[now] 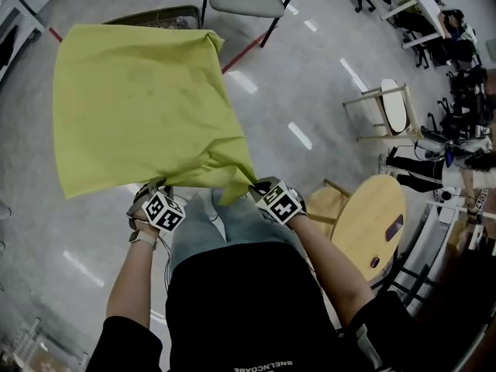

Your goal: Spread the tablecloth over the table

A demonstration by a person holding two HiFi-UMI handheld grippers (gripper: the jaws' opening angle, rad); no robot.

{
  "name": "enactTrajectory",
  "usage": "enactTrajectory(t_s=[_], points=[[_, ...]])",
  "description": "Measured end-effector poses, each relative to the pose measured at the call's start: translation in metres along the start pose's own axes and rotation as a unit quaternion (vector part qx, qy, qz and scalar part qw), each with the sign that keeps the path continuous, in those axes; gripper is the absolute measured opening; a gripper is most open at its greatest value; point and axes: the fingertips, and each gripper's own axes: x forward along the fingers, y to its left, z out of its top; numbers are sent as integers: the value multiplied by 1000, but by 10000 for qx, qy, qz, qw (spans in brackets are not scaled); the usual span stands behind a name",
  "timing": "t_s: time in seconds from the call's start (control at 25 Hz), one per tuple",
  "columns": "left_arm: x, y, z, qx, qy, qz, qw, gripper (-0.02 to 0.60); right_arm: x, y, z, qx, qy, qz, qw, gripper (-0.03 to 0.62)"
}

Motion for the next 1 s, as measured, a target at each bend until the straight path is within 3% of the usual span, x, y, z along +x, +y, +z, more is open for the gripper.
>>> enactTrajectory(t_s=[0.16,0.28,0.36,0.48,0.68,0.84,1.0], points=[[0,-23,0,220,154,-252,9993,39,-2,-13,-11,45,92,-107,9999,15],[-2,-45,-3,170,269,-590,9977,31,-2,-21,-16,18,234,-166,9996,15],[-2,-59,-6,7,324,-870,9957,29,-1,-28,-18,-12,343,-194,9992,15],[2,-83,-9,-563,404,-1462,9868,23,0,-38,-21,-149,501,-234,9984,15],[5,-120,-17,-1292,628,-2357,9612,23,6,-45,-31,-219,759,-225,9966,15],[3,-151,-18,-1824,887,-3138,9276,24,10,-52,-39,-382,964,-227,9943,15],[5,-173,-22,-2436,1076,-3503,8980,23,15,-53,-46,-470,1111,-96,9927,17]])
